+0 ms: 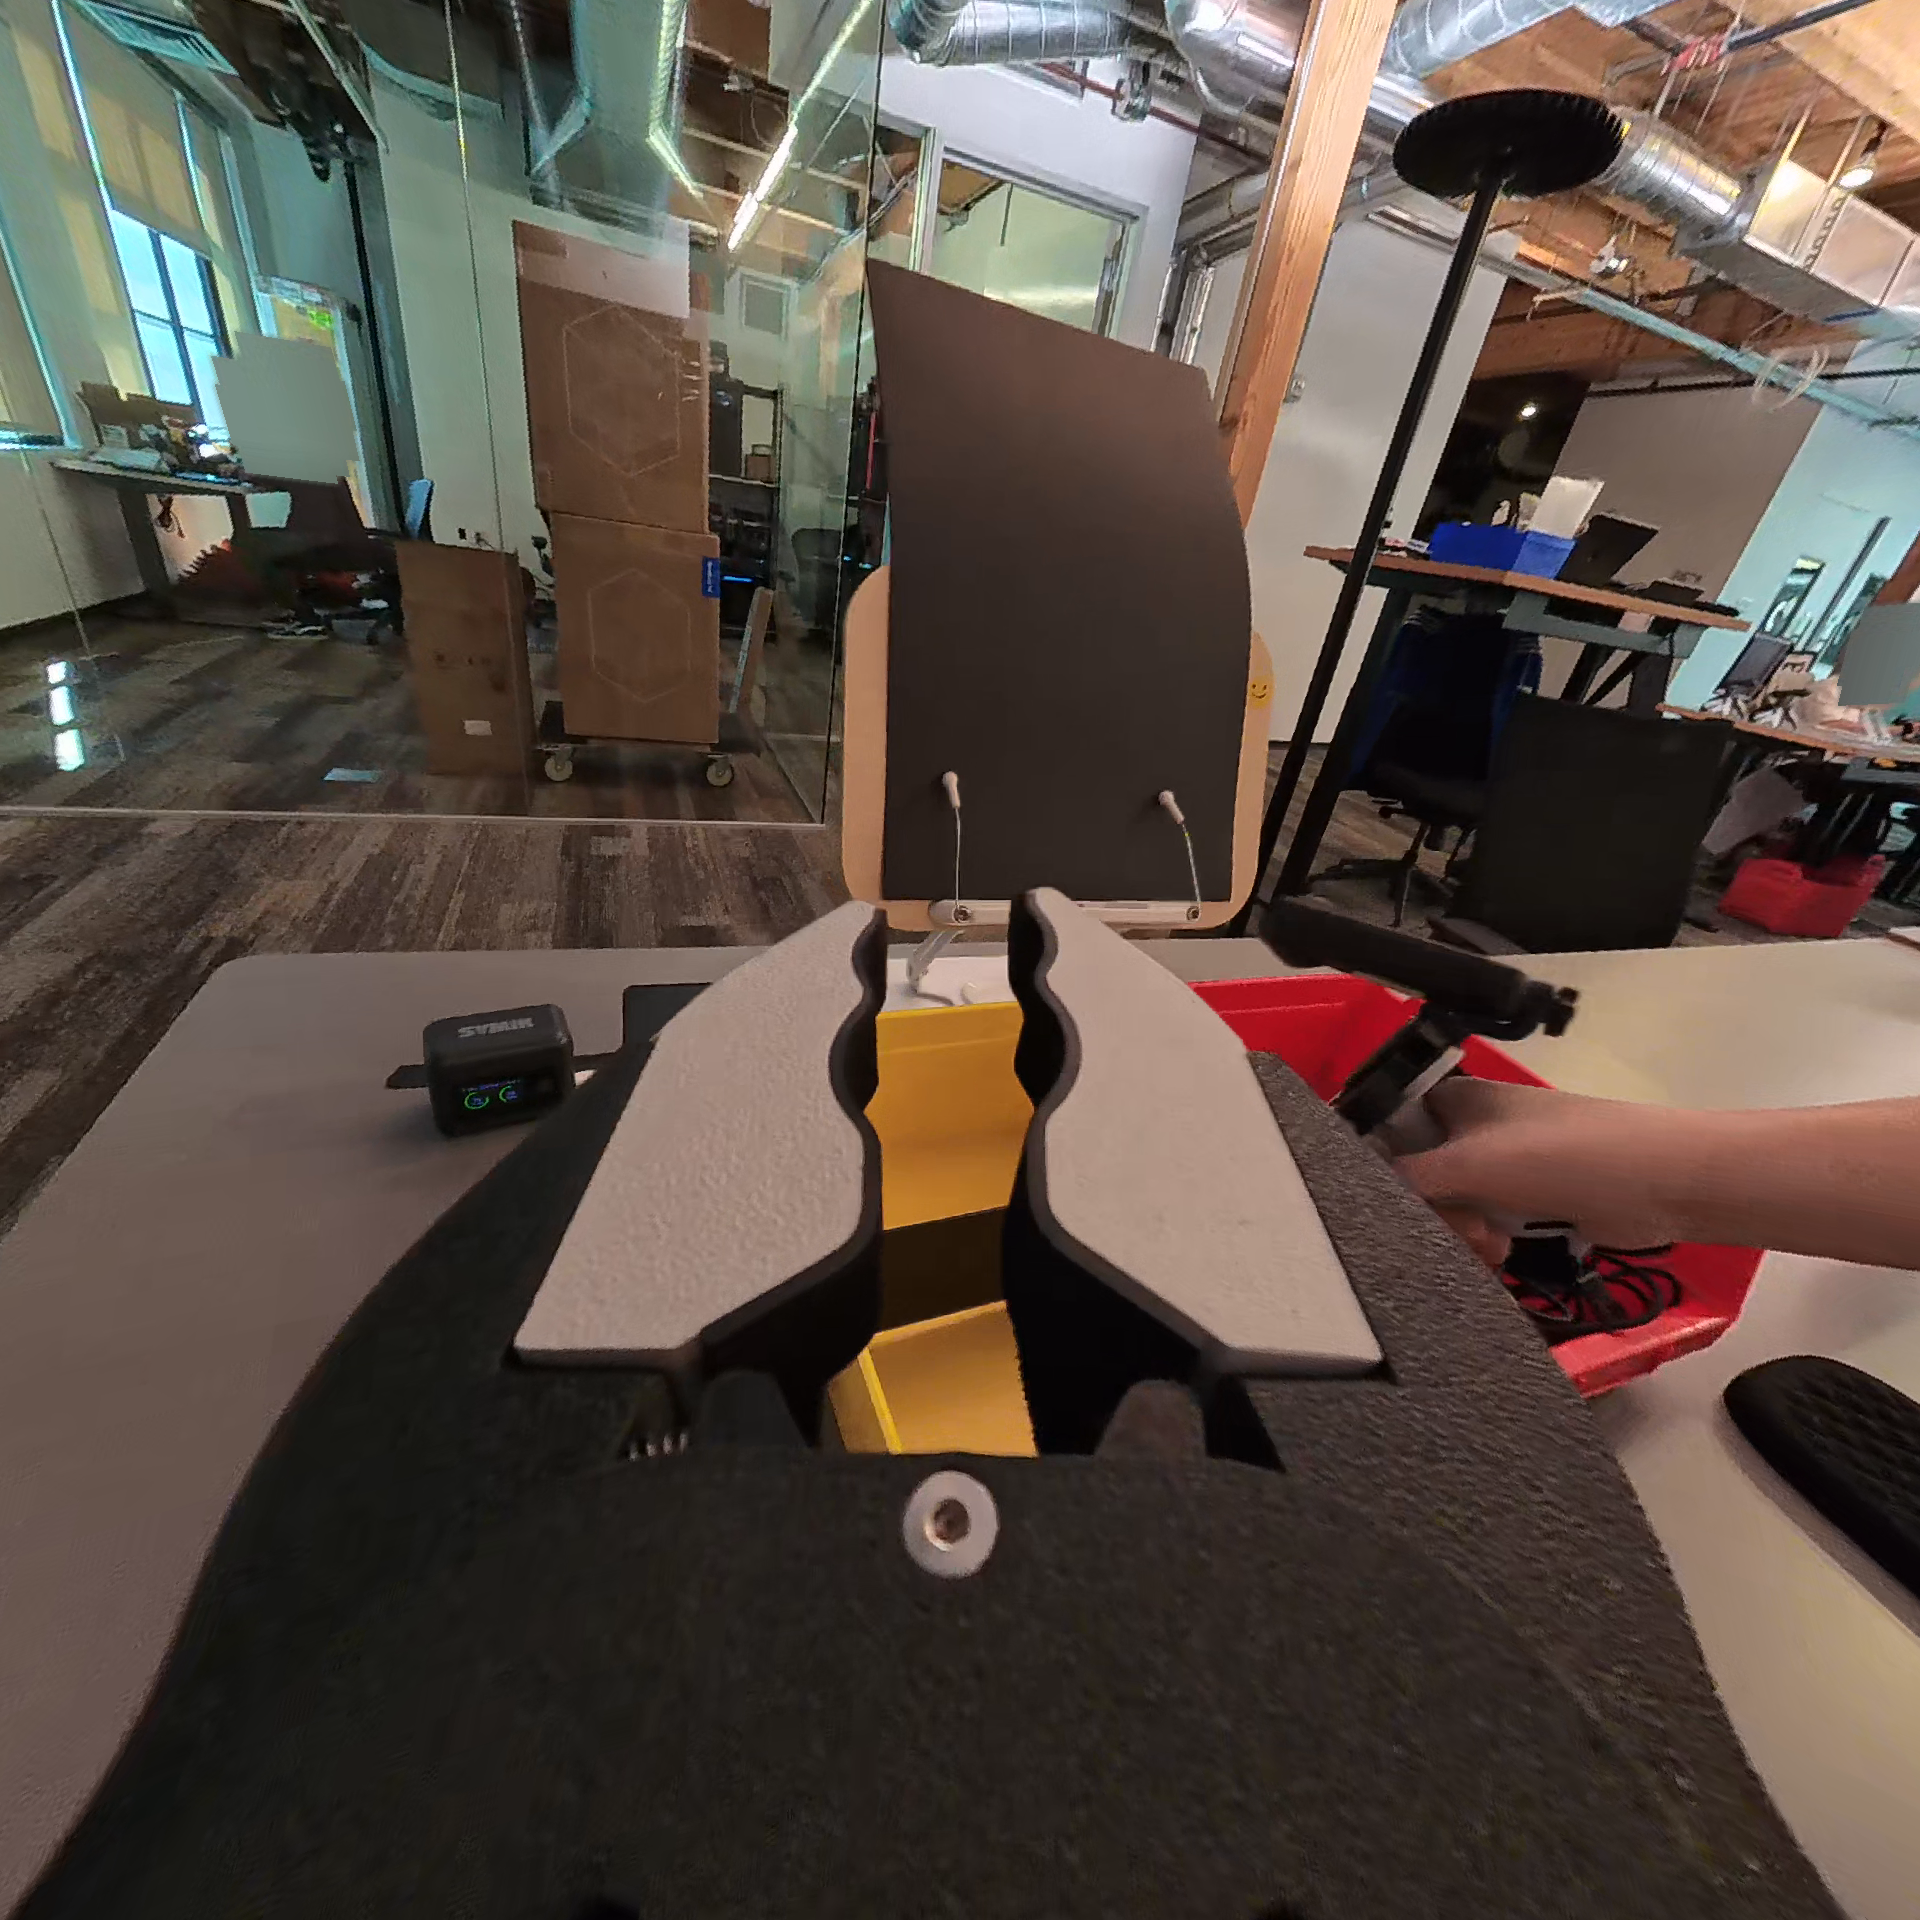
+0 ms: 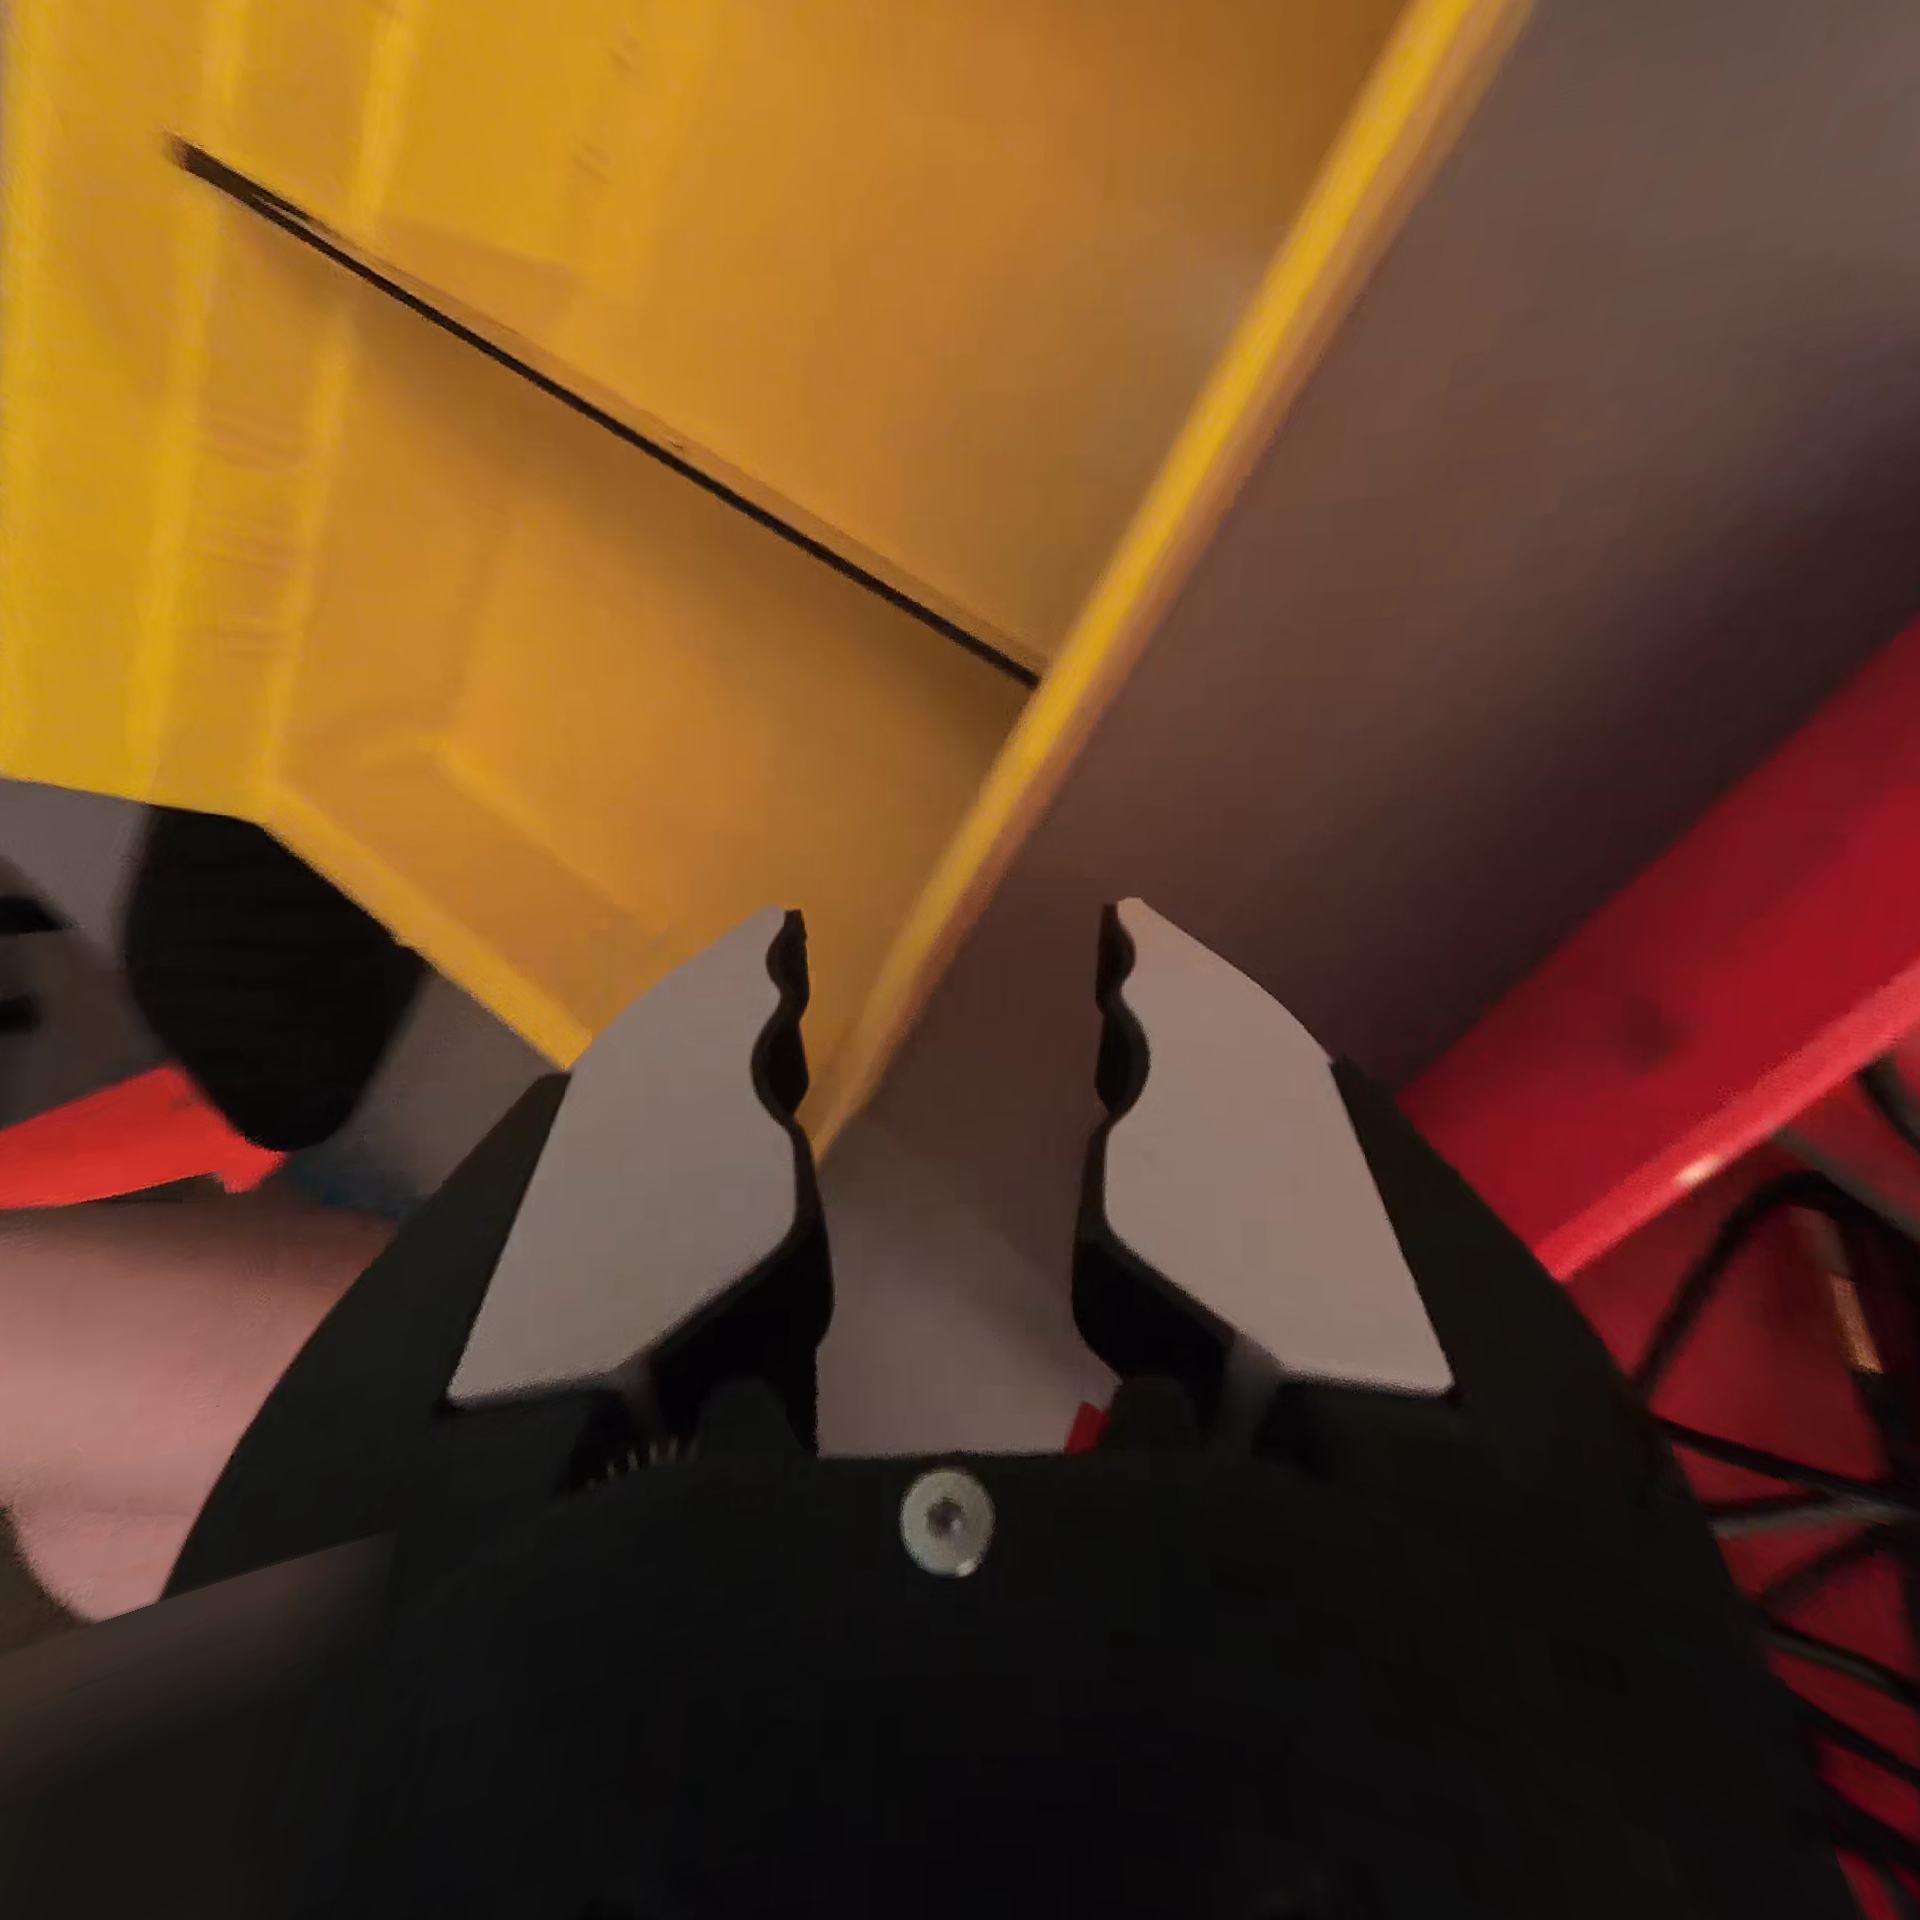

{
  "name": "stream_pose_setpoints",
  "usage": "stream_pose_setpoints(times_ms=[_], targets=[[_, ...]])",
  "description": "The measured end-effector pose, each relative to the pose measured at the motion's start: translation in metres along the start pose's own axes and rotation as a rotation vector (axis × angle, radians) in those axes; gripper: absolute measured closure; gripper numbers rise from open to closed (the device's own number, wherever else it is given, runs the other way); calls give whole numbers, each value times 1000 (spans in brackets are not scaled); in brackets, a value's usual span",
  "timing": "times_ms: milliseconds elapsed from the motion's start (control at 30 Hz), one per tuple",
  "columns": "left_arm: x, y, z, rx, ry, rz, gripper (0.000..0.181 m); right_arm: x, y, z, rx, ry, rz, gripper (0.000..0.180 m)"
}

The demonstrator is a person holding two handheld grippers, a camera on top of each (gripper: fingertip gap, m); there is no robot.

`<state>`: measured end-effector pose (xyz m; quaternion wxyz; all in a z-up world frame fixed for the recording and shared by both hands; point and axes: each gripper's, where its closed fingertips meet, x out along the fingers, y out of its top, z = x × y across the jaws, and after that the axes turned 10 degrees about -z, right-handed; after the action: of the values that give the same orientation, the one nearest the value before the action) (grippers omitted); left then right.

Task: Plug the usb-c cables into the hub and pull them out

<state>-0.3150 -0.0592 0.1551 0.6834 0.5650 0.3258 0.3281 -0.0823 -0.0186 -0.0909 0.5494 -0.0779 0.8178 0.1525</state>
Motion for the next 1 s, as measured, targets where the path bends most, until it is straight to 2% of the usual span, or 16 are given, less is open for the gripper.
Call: stream_pose_setpoints(times_ms=[167,267,433,500,667,833,1000], targets=[[-18,6,0,-10,-43,74,160,9,5,3,99,14,-33,125],[-25,7,-1,-17,-66,104,161,26,2,-1,144,9,-93,131],[-25,-3,-5,-3,-59,52,161,52,-9,1,86,-127,-231,152],[-22,-7,-6,10,-58,33,161,55,-9,-1,127,-104,-266,157],[-17,-14,-10,-14,-80,3,161,49,-6,18,111,-144,-356,172],[-13,-20,-9,-4,-87,-35,161,40,-6,27,32,-163,-423,173],[-14,-15,-4,1,-100,-18,161,15,-10,3,41,-19,-468,175]])
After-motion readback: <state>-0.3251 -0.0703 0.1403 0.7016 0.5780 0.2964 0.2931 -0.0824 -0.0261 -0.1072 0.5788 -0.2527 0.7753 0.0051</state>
